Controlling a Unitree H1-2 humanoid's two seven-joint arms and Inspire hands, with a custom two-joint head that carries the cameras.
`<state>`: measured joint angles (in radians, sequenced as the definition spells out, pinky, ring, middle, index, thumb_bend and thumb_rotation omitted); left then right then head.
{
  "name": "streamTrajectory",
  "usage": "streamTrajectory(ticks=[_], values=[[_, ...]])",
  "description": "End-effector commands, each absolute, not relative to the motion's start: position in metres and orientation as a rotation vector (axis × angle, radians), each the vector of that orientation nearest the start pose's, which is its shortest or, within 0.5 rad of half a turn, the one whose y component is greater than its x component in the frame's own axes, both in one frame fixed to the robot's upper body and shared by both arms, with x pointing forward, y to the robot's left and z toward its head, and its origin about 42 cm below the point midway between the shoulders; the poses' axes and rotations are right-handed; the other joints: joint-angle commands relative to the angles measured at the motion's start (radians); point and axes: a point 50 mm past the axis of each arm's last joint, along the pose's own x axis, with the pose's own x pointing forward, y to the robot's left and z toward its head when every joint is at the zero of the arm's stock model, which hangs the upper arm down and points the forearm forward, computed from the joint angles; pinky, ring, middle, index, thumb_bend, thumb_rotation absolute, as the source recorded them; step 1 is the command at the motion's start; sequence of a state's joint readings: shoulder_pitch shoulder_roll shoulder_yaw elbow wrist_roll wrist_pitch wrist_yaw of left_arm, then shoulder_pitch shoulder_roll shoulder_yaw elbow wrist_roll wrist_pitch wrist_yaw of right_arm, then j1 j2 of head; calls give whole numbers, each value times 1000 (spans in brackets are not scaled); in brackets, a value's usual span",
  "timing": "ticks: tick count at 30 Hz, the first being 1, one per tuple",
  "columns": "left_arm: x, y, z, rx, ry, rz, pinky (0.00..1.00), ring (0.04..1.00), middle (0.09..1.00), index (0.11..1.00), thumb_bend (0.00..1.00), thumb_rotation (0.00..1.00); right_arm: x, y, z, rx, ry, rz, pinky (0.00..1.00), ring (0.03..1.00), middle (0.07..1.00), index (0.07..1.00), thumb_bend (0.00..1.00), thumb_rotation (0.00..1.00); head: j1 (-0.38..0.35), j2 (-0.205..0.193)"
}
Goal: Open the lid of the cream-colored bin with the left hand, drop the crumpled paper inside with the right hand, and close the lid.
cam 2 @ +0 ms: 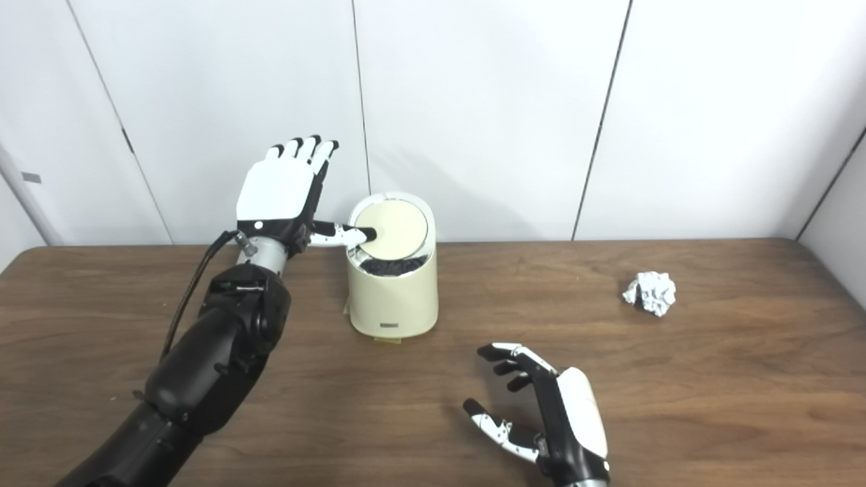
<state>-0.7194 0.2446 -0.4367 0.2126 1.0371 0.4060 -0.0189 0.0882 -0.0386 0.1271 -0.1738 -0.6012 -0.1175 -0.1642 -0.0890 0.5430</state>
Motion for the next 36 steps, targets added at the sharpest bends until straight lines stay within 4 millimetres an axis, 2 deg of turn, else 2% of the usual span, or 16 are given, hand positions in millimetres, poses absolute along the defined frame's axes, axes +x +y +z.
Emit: streamTrajectory(ticks=[1,5,9,12,13,14,16,19,22,27,36], values=[[470,149,310,1428,-415,157,1000,1000,1000,1000,898,485,257,-189,139,-581,-322,-63,524,646,692,682,295,186,0,1],[470,151,313,1421,-421,174,1000,1000,1000,1000,925,419,257,-189,139,-585,-317,-62,530,653,697,684,298,195,2,-2],[470,153,315,1410,-413,177,1000,1000,1000,1000,856,472,258,-188,139,-585,-320,-61,535,654,696,681,298,195,2,-4],[471,154,317,1402,-408,179,1000,1000,1000,1000,735,607,259,-187,138,-578,-319,-59,526,650,699,681,300,186,3,-6],[471,154,318,1401,-404,178,1000,1000,1000,1000,683,703,260,-186,137,-576,-320,-59,528,653,698,680,301,180,3,-8],[472,154,319,1399,-400,179,1000,1000,1000,1000,675,719,260,-186,137,-575,-321,-59,529,653,698,680,301,177,3,-9],[472,155,320,1398,-389,177,1000,1000,1000,1000,645,833,261,-185,137,-572,-318,-59,524,650,696,681,302,170,3,-11],[473,155,321,1397,-380,174,1000,1000,1000,1000,658,938,262,-184,137,-570,-318,-56,528,654,699,681,303,166,0,-14],[472,154,321,1389,-381,171,1000,1000,1000,1000,733,954,261,-183,136,-568,-313,-54,539,665,706,682,305,179,-4,-16],[472,151,318,1389,-382,158,1000,1000,1000,1000,808,913,261,-183,137,-567,-321,-58,527,653,703,679,312,159,-8,-13],[472,138,311,1385,-372,117,1000,1000,1000,1000,859,886,260,-183,137,-565,-323,-59,528,656,703,677,312,162,-12,-9]])
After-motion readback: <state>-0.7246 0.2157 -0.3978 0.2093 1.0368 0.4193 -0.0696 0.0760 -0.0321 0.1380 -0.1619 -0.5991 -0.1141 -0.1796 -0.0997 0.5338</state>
